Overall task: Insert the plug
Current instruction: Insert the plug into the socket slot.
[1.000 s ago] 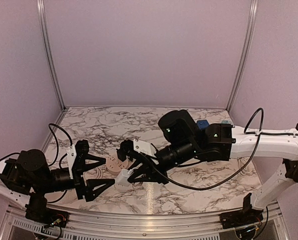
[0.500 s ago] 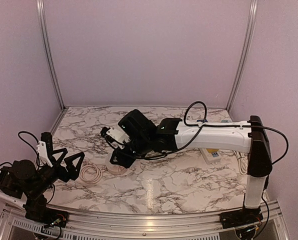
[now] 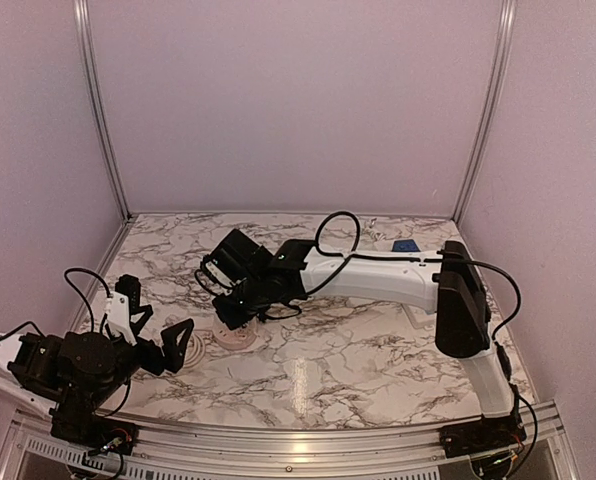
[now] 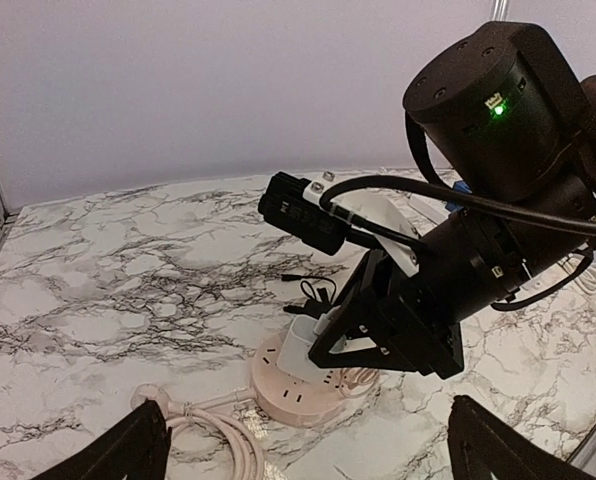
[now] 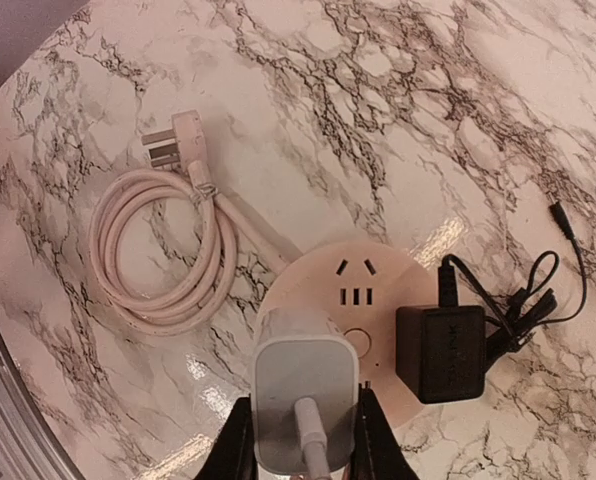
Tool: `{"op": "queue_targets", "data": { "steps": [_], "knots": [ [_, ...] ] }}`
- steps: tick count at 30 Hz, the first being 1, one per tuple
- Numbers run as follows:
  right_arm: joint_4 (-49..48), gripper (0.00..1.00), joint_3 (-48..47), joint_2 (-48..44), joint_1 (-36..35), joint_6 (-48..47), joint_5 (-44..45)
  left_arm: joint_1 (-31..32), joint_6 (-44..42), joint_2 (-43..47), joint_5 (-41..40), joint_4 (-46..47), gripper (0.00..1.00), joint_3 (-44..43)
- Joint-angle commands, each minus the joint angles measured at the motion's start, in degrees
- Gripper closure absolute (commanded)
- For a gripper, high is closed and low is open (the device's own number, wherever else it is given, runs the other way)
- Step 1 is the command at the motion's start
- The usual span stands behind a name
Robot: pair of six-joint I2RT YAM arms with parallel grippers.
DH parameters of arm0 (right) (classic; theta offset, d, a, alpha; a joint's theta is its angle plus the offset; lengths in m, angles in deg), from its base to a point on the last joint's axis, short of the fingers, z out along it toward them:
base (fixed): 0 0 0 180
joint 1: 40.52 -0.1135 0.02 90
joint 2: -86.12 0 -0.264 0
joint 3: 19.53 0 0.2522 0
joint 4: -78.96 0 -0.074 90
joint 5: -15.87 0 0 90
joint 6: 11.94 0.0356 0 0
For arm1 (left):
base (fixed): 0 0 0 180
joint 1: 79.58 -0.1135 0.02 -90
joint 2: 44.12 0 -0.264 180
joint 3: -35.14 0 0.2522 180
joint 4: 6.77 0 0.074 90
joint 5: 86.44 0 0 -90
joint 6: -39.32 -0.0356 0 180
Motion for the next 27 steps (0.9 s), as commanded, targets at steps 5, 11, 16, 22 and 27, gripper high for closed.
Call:
{"op": "queue_targets", "data": {
  "steps": [5, 11, 16, 22, 27],
  "knots": [
    [1.31, 1.00, -2.40, 1.62, -0.21, 2.28, 1.82, -0.26, -2.64, -3.45, 2.62, 8.25, 0.01, -2.18],
    [1.67, 1.00, -3.72, 3.24, -0.25, 2.97, 0.18, -0.12, -5.09, -4.96, 4.06, 12.41, 0.01, -2.24],
    [1.70, 1.00, -4.12, 4.37, -0.27, 3.62, 0.68, -0.12, -8.43, -4.24, 4.58, 17.00, 0.01, -1.10],
    [3.39, 1.00, -5.27, 5.71, -0.55, 4.83, 0.53, -0.12, -9.54, -3.82, 4.18, 16.54, 0.01, -1.15],
    [4.10, 1.00, -3.94, 5.86, -1.67, 5.18, 0.57, -0.14, -10.00, -3.20, 3.82, 16.96, 0.01, -0.64]
  ]
}}
